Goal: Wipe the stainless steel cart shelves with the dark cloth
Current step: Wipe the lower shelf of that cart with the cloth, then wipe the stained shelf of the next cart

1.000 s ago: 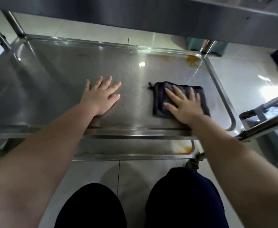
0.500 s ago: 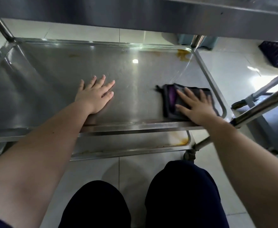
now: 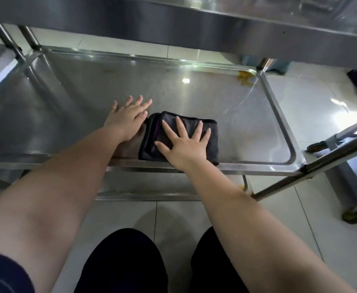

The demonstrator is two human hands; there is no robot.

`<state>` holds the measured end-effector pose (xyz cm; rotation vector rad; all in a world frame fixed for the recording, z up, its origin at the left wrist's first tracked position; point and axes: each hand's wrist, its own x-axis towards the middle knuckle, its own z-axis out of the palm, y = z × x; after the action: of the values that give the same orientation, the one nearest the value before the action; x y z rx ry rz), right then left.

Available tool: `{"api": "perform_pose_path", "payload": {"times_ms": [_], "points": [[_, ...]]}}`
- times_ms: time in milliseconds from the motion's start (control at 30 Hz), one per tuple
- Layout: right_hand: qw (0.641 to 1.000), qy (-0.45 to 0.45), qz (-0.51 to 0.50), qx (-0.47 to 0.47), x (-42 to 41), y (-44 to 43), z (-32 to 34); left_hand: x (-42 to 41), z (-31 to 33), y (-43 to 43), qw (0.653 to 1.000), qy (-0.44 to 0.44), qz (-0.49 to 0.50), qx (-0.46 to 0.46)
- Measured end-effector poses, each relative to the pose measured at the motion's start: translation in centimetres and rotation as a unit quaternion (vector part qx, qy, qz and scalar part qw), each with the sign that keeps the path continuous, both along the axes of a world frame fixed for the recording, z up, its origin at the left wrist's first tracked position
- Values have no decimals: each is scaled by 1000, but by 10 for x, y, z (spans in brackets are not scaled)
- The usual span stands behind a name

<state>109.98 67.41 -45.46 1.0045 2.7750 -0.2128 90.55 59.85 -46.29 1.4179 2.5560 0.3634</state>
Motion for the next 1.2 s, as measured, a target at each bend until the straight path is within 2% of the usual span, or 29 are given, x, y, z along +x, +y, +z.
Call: {"api": "perform_pose_path", "payload": {"times_ms": [167, 267, 400, 533, 600, 700, 833, 933, 1100, 1200], "points": [[998, 18, 29, -48, 7, 25, 11, -1, 3, -7, 1000, 15, -14, -12], [996, 79, 21, -31, 12, 69, 17, 7, 10, 0, 998, 40, -6, 47], [994, 69, 17, -84, 9, 111, 22, 31, 28, 29, 992, 36, -30, 119], [996, 57, 12, -69, 1, 111, 30, 53, 27, 53, 992, 37, -108, 58], [994, 46, -10, -94, -4, 112, 34, 57, 22, 54, 991, 39, -121, 34], [993, 48, 12, -108, -7, 112, 36, 58, 21, 51, 990, 62, -124, 19], [990, 125, 48, -43, 5, 101, 48, 61, 39, 47, 981, 129, -141, 6], [980, 180, 59, -58, 20, 93, 63, 65, 56, 39, 977, 156, -135, 56], [967, 224, 121, -15, 47, 79, 96, 87, 86, 23, 966, 175, -119, 148], [956, 256, 140, 7, 77, 71, 120, 108, 107, 21, 946, 207, -138, 208]]}}
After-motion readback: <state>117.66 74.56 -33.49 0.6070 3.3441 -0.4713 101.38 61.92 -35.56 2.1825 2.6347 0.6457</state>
